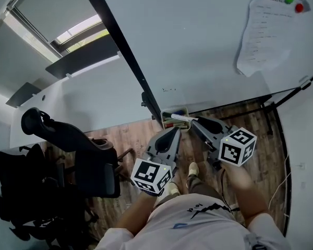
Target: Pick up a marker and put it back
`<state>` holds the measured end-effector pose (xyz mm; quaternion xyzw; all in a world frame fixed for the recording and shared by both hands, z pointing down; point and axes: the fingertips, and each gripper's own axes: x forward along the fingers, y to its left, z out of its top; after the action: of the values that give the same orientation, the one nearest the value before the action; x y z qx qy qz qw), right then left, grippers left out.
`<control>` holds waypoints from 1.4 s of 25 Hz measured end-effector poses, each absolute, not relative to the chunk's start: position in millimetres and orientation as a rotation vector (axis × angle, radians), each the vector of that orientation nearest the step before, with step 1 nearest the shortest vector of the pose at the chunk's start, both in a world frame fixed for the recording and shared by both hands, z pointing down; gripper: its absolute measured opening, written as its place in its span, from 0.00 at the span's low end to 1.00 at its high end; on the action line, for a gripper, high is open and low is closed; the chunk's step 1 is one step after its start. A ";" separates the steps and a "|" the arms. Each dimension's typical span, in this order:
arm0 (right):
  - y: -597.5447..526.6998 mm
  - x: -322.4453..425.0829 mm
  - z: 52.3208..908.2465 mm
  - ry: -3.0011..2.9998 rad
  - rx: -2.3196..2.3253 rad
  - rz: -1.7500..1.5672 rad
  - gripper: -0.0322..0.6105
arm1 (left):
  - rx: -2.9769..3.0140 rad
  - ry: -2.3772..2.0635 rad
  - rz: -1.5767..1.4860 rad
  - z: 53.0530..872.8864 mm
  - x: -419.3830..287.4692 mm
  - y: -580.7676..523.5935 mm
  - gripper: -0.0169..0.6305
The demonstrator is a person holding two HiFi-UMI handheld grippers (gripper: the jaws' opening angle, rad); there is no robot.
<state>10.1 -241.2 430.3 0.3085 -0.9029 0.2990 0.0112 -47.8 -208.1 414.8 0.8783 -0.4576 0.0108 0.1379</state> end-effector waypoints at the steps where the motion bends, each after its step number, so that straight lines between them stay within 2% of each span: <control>1: -237.0 11.1 424.5 -2.824 0.975 0.922 0.17 | 2.555 -1.318 0.024 409.0 -47.4 -204.0 0.04; 15: -174.3 12.6 374.2 -2.877 1.108 0.796 0.17 | 2.719 -1.199 -0.039 354.5 -47.0 -141.1 0.04; 35: -163.0 22.1 383.8 -2.842 1.170 0.814 0.17 | 2.660 -1.268 -0.045 366.2 -57.6 -138.4 0.04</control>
<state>22.1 -163.0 383.8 0.3678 -0.8938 0.2559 -0.0189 -57.6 -138.4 366.2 0.8984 -0.4281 -0.0153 0.0970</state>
